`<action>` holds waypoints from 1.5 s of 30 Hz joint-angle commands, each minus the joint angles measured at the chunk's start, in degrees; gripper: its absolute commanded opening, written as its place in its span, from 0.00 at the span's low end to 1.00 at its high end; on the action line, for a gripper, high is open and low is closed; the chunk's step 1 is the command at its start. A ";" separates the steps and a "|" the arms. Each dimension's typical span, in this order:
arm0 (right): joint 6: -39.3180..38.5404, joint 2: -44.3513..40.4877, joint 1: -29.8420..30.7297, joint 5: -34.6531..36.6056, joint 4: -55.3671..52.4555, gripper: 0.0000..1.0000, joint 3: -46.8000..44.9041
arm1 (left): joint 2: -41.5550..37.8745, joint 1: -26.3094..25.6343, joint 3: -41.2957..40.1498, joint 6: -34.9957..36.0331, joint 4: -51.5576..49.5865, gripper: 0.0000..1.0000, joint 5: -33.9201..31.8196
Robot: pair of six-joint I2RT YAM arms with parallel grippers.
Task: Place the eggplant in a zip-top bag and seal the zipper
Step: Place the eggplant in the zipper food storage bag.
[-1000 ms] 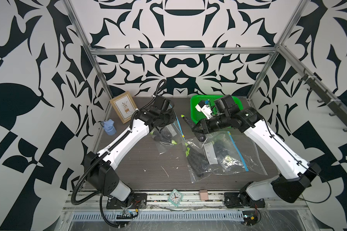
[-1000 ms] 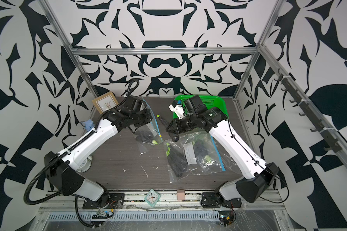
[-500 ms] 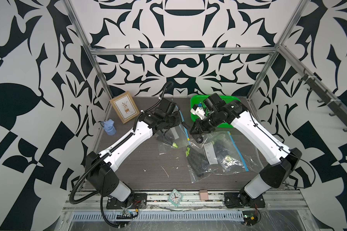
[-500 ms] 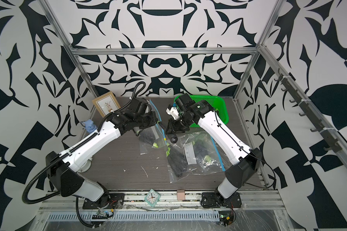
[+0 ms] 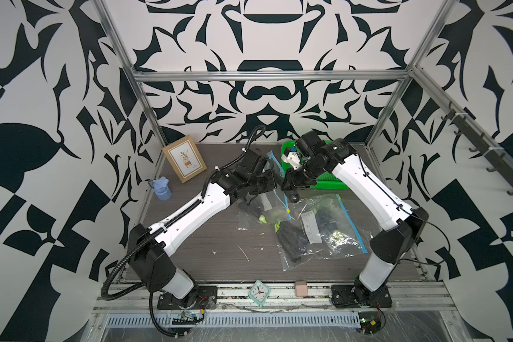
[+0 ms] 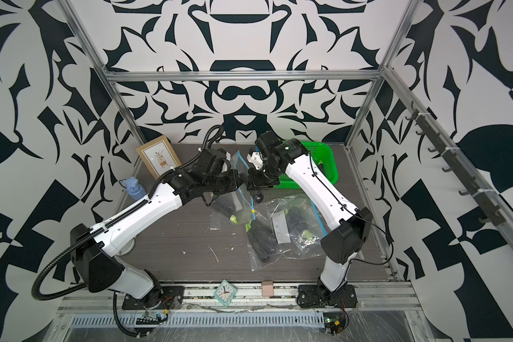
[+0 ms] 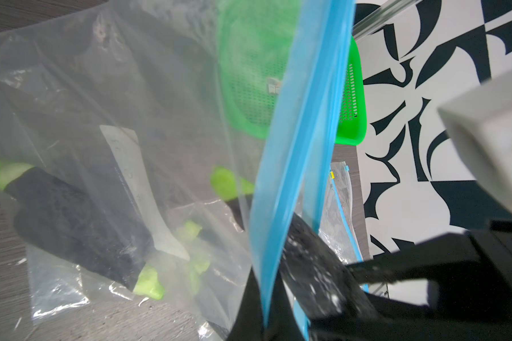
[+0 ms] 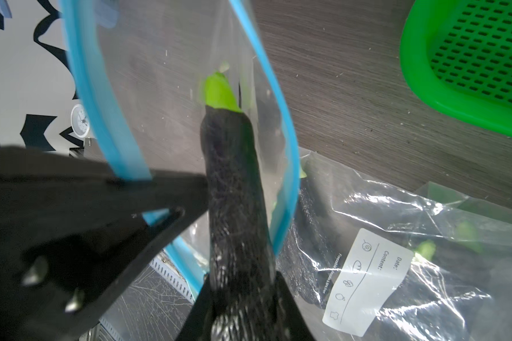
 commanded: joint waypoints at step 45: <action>-5.05 -11.46 -22.70 18.84 12.03 0.98 -7.77 | -3.64 4.73 4.44 4.68 -7.55 0.00 0.76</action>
